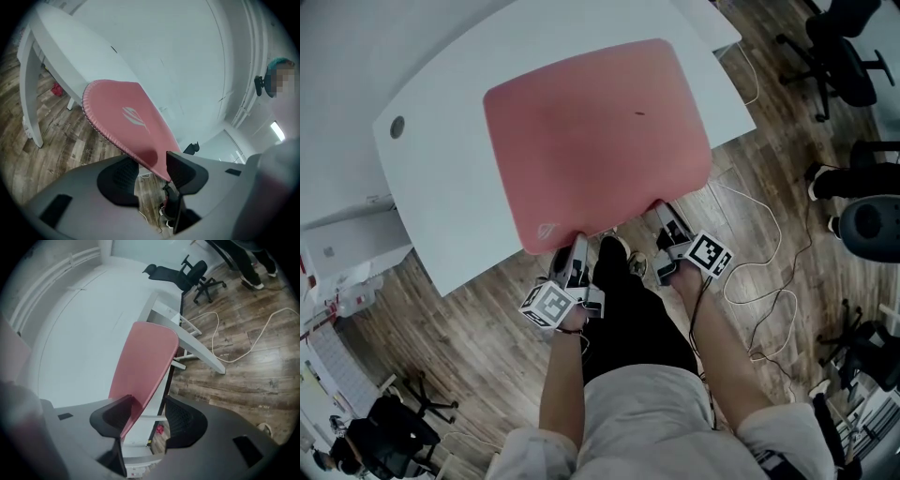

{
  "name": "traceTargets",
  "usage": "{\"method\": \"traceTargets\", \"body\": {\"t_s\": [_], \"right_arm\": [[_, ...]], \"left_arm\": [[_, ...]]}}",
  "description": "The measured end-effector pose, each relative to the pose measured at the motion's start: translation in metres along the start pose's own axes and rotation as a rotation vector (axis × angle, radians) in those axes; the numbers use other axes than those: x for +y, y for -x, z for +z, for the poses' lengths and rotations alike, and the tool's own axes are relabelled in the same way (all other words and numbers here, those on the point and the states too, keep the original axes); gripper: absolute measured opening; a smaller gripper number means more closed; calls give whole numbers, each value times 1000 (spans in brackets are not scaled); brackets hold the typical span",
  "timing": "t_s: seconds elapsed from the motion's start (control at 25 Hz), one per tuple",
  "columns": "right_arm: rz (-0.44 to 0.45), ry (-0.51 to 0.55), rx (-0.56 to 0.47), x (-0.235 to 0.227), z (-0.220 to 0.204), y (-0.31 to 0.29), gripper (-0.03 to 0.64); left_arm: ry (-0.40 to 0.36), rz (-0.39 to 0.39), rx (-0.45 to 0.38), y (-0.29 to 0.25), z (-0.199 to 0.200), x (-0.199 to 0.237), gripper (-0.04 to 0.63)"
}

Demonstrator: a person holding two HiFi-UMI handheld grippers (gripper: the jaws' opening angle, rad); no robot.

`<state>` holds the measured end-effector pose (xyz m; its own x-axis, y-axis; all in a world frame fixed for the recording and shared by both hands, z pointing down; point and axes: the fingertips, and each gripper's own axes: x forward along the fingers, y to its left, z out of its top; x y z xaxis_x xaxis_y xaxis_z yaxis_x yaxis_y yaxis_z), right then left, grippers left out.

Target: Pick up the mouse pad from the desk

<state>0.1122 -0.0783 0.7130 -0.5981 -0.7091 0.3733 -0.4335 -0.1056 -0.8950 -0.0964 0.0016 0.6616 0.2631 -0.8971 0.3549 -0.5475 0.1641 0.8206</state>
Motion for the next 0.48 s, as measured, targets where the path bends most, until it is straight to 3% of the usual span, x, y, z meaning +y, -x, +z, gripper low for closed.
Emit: {"method": "traceTargets", "body": {"t_s": [0.2, 0.4, 0.48], "right_arm": [[69, -102, -52, -7, 1, -4, 229], [224, -234, -135, -1, 10, 1, 230], [260, -232, -157, 6, 17, 3, 229]], "left_arm": [[-9, -24, 49, 2, -4, 0, 192], [-22, -29, 64, 5, -3, -3, 192], [-27, -31, 68, 5, -3, -6, 192]]}}
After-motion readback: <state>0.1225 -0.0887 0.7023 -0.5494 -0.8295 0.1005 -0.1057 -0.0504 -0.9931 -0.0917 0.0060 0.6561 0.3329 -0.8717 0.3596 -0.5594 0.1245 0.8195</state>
